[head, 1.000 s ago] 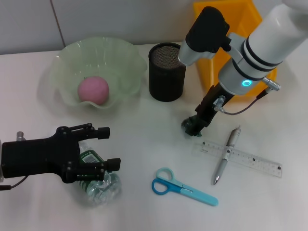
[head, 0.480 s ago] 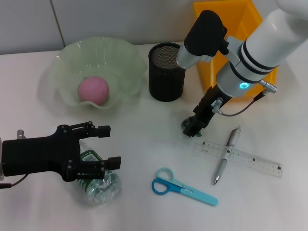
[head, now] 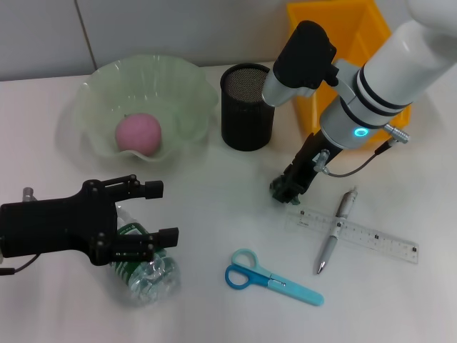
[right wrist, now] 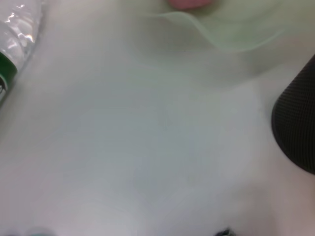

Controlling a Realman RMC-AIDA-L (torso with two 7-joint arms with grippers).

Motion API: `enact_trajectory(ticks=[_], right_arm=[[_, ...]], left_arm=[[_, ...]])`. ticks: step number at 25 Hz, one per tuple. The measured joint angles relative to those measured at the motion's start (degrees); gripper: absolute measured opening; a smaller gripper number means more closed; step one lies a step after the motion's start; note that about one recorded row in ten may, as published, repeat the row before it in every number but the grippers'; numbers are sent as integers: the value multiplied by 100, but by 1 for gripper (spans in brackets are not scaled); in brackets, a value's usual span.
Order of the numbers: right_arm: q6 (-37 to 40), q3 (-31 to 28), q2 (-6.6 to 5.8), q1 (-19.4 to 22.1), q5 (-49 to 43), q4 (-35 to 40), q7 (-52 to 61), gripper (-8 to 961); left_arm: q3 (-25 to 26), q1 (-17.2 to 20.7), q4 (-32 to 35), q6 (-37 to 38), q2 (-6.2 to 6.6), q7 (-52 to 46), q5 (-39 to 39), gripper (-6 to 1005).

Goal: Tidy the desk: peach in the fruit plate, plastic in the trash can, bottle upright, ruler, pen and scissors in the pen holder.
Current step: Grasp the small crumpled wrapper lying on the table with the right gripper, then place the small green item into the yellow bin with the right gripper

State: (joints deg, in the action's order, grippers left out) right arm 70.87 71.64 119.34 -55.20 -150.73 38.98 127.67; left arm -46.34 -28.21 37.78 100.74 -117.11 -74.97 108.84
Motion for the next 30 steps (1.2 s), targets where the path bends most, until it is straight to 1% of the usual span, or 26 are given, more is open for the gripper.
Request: enact_trajectory(ticks=[2, 6, 10, 14, 17, 23, 26, 30], right_arm=[[-14, -1, 0, 0, -7, -20, 0, 585], [-5, -1, 0, 4, 11, 29, 1, 339], [119, -15, 0, 10, 12, 134, 42, 319], [527, -60, 0, 85, 20, 559, 174, 298], [967, -74, -6, 214, 21, 1138, 348, 283], [1890, -142, -37, 578, 18, 2786, 796, 277], [2159, -412, -53, 661, -16, 3431, 941, 277], [2258, -1064, -121, 690, -118, 3875, 1060, 278]], left_arm=[[2, 0, 0, 11, 6, 0, -13, 860], [3, 0, 1, 50, 31, 0, -61, 860], [3, -7, 2, 56, 31, 0, -65, 860], [2, -20, 2, 56, 32, 0, -66, 860], [2, -24, 2, 56, 34, 0, -66, 860], [2, -29, 2, 54, 36, 0, -66, 860], [2, -31, 2, 53, 36, 0, -67, 860], [2, -36, 2, 66, 28, 0, -69, 860]])
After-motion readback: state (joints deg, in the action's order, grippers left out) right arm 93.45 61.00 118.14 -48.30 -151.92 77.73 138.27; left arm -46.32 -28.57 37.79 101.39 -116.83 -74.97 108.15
